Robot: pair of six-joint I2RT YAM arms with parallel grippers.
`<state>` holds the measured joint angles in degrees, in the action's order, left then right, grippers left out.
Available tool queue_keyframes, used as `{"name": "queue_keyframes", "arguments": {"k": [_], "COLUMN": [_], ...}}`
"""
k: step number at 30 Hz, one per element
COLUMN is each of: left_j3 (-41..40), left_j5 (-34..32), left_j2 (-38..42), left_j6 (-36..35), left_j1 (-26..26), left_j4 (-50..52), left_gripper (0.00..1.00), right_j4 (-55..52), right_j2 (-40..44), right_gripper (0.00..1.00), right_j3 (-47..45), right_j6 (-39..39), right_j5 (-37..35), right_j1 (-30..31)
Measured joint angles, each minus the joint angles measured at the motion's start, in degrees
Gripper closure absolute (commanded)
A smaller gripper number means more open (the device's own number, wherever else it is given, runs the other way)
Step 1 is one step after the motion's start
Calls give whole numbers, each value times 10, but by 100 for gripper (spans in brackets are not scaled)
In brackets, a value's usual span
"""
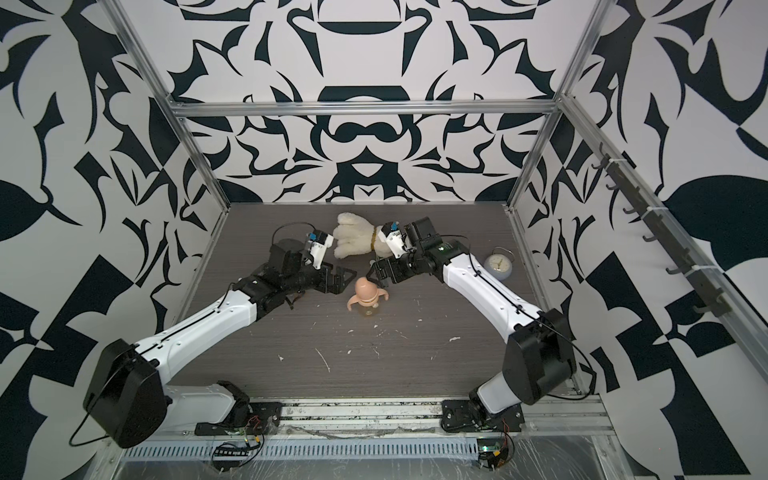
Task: Assemble the baby bottles
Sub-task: Close the lid on the baby bottle.
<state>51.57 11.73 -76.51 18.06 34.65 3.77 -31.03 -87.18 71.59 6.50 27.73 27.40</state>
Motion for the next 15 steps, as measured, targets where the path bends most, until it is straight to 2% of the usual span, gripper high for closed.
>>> {"name": "queue_keyframes", "arguments": {"k": [6,15], "left_j3": [0,0], "left_j5": [-13,-12], "left_j2": [-21,-34], "left_j6": [6,10], "left_j1": [10,10], "left_j4": [-1,-18], "left_gripper": [6,11], "right_j4": [15,17], "right_j2": [-10,-10], "right_gripper": [0,0], "right_j3": [-7,-23], "right_j6": [14,13], "right_j5": [26,30], "right_j1": [1,1]}}
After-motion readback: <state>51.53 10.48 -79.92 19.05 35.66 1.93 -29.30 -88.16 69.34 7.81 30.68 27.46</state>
